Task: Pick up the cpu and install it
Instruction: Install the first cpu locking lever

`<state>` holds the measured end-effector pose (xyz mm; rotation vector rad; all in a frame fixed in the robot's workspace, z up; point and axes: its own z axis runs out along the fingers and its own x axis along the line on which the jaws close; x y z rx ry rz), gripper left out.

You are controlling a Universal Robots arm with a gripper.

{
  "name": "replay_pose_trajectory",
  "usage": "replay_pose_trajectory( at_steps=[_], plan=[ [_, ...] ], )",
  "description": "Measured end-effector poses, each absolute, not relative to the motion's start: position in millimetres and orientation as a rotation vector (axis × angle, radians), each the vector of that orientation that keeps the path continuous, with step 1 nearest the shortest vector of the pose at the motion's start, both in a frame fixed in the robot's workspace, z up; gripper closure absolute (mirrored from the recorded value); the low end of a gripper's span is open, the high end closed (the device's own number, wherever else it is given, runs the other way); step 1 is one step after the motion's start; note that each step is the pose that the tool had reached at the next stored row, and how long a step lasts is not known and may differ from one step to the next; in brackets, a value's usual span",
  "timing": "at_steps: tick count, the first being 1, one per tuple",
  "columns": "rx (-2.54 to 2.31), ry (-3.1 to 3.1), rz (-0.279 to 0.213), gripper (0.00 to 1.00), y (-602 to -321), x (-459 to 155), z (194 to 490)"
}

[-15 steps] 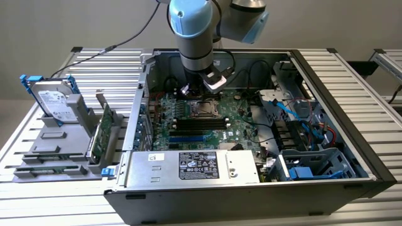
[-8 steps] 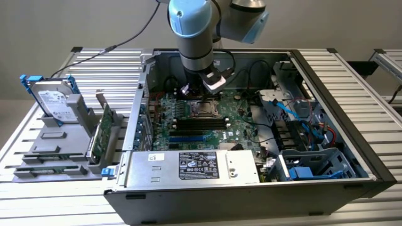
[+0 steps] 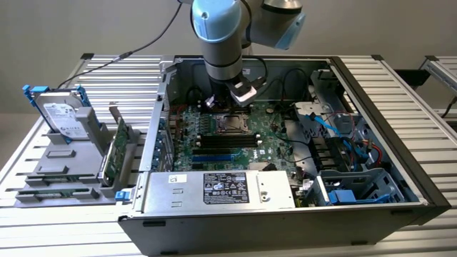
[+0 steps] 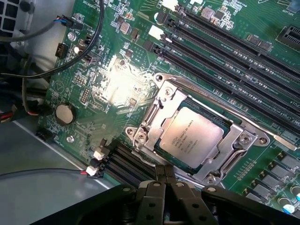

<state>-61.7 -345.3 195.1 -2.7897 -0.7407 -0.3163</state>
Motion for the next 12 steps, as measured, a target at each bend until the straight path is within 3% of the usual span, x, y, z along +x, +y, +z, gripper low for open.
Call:
replay_pose_trajectory(
  at_steps=[12],
  plan=[
    [-2.755, -0.851, -0.295, 0.89, -340.0, -61.8, 195.0]
  ],
)
